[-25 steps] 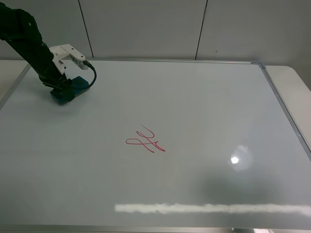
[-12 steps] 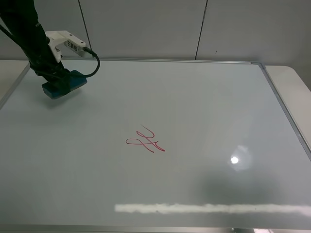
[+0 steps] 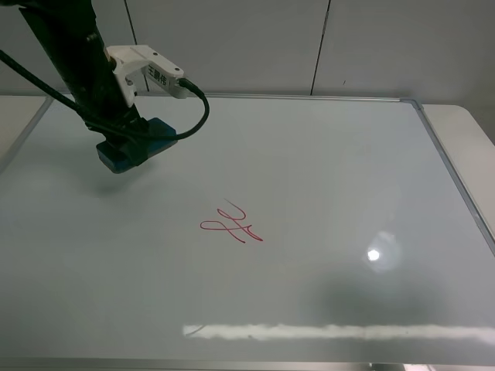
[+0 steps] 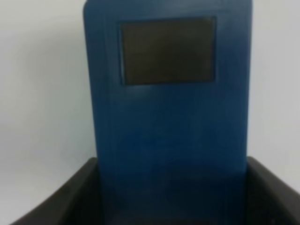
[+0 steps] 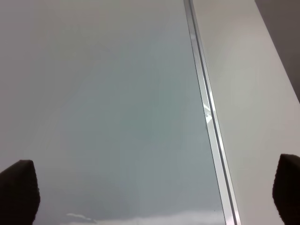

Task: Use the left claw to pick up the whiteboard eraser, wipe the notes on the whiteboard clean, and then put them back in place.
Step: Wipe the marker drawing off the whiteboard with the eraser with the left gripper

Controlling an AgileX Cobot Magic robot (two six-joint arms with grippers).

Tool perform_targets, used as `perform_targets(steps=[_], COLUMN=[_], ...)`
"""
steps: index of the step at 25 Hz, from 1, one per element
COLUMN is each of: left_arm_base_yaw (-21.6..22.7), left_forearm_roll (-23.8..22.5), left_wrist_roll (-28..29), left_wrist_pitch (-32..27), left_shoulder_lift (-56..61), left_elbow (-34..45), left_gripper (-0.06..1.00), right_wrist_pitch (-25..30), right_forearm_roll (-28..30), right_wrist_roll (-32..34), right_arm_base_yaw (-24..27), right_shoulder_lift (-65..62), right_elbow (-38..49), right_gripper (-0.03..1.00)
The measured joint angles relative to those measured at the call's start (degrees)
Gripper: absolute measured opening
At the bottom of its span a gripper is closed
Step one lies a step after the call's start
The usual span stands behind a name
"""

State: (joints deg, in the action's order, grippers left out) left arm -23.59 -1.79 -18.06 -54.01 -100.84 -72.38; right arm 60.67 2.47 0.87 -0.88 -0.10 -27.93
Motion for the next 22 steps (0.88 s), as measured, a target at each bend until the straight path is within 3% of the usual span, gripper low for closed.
perform_targets(steps=[8,14,22], left_arm_base_yaw=[-13.9,-25.6,-31.5], left_forearm_roll=[-0.1,-0.1,1.8], left_wrist_roll=[6.5,10.3,12.3], left_wrist_pitch=[2.8,11.7,21.7], left_shoulder_lift=[5.5,5.3,-1.3], left_elbow=[9.7,13.0,13.2], left_gripper=[0.56,0.56,0.56], right_wrist_pitch=[0.0,0.0,0.0], right_forearm_roll=[0.0,0.0,0.0], right_wrist_roll=[0.0,0.0,0.0], right_arm_base_yaw=[0.0,0.0,0.0], right_shoulder_lift=[0.0,0.0,0.0], right_elbow=[0.0,0.0,0.0], right_gripper=[0.99,0.99,0.99])
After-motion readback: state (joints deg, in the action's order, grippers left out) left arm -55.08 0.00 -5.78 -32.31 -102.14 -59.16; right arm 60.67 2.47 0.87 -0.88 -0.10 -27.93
